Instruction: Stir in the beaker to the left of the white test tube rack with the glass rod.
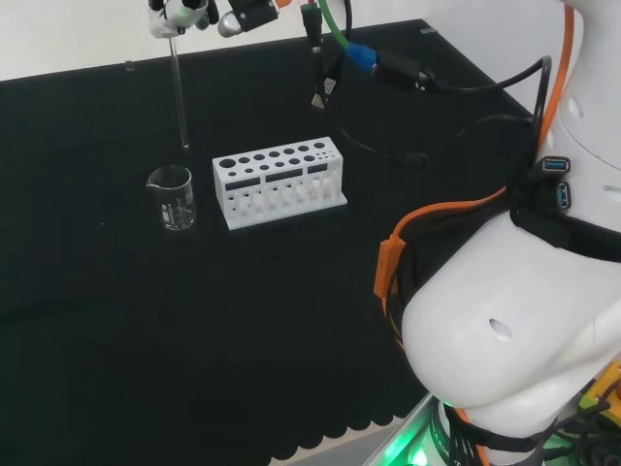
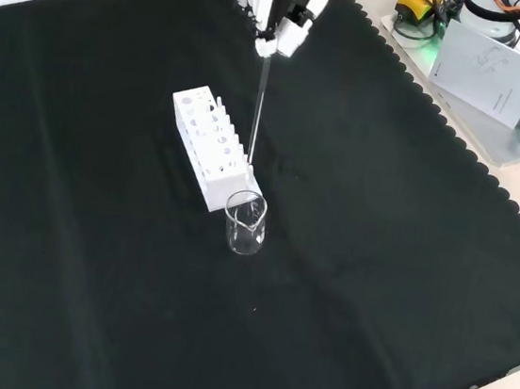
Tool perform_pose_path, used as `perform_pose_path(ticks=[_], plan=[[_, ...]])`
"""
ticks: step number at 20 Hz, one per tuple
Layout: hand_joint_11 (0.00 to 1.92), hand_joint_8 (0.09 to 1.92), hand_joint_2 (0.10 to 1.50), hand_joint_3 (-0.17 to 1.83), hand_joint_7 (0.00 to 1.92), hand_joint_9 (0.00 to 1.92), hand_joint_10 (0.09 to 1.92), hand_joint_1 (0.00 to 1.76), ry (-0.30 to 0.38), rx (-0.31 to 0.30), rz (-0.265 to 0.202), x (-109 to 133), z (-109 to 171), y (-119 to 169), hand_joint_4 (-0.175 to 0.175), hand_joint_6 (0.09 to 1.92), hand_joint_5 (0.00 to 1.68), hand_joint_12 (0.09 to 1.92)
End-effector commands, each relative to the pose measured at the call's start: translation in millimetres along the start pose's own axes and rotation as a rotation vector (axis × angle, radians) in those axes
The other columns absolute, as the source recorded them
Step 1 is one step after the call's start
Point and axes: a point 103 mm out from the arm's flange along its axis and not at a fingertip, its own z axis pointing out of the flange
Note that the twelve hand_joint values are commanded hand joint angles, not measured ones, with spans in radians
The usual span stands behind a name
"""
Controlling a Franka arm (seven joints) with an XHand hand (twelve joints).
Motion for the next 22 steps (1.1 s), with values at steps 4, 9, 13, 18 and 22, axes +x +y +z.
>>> perform_pose_path(ticks=[4,9,13,18,22], plan=[[1.62,0.21,1.03,-0.17,1.55,1.69,0.28,1.33,0.017,-0.002,-0.011,29.1,12.7,4.8,-0.175,0.26,1.33,0.42],[1.62,0.20,1.03,-0.17,1.56,1.69,0.28,1.33,0.040,0.003,-0.021,37.7,28.6,12.4,-0.175,0.26,1.33,0.42],[1.62,0.20,1.03,-0.17,1.56,1.69,0.28,1.33,0.048,0.017,-0.033,40.5,38.8,18.7,-0.175,0.26,1.33,0.42],[1.62,0.19,1.03,-0.17,1.56,1.68,0.29,1.33,0.054,0.038,-0.048,39.4,54.5,26.2,-0.175,0.25,1.33,0.42],[1.62,0.18,1.03,-0.17,1.56,1.68,0.29,1.33,0.054,0.052,-0.051,31.0,61.2,31.3,-0.175,0.25,1.33,0.42]])
